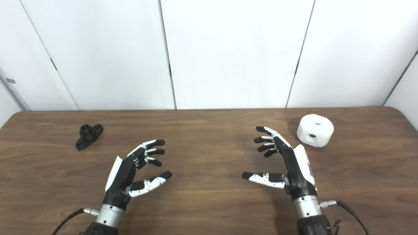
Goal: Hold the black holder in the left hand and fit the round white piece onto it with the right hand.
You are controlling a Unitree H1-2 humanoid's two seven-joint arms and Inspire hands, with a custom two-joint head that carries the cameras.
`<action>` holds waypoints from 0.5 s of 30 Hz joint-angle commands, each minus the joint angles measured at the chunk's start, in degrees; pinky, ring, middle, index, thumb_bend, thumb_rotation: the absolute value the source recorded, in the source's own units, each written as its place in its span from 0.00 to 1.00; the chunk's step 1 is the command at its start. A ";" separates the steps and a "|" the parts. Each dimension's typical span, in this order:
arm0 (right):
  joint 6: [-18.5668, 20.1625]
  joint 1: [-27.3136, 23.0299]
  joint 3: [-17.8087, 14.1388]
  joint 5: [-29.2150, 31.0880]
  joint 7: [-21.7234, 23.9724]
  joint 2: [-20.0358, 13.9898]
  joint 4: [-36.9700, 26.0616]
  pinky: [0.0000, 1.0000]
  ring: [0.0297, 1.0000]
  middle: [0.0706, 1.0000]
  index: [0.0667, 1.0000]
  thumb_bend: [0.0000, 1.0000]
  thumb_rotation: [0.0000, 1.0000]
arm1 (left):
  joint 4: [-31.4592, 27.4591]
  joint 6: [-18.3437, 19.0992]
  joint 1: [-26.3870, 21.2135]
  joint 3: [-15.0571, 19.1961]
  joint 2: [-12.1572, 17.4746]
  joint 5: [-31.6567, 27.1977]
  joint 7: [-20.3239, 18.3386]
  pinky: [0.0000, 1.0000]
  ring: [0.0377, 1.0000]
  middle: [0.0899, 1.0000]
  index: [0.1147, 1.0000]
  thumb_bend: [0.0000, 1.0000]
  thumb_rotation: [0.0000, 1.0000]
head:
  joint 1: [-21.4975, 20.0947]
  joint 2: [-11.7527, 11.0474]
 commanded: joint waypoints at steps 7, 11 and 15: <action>-0.69 -1.29 -0.05 0.10 0.14 -0.02 -1.89 0.51 0.58 0.66 0.79 0.70 0.13 | -2.19 -0.31 -1.43 0.03 -0.16 0.37 0.43 0.60 0.76 0.87 0.89 0.64 0.08 | 0.25 0.27; -1.03 -1.37 0.00 0.19 0.11 -0.14 -1.51 0.50 0.58 0.66 0.79 0.69 0.13 | -2.13 -0.21 -1.53 -0.04 -0.35 0.46 0.53 0.60 0.76 0.87 0.91 0.64 0.07 | 0.82 0.34; -0.81 -1.39 -0.06 0.39 0.29 -0.21 -1.52 0.50 0.58 0.66 0.79 0.70 0.12 | -1.84 -0.39 -1.67 -0.21 -0.58 0.34 0.47 0.59 0.76 0.86 0.90 0.64 0.06 | 3.60 0.18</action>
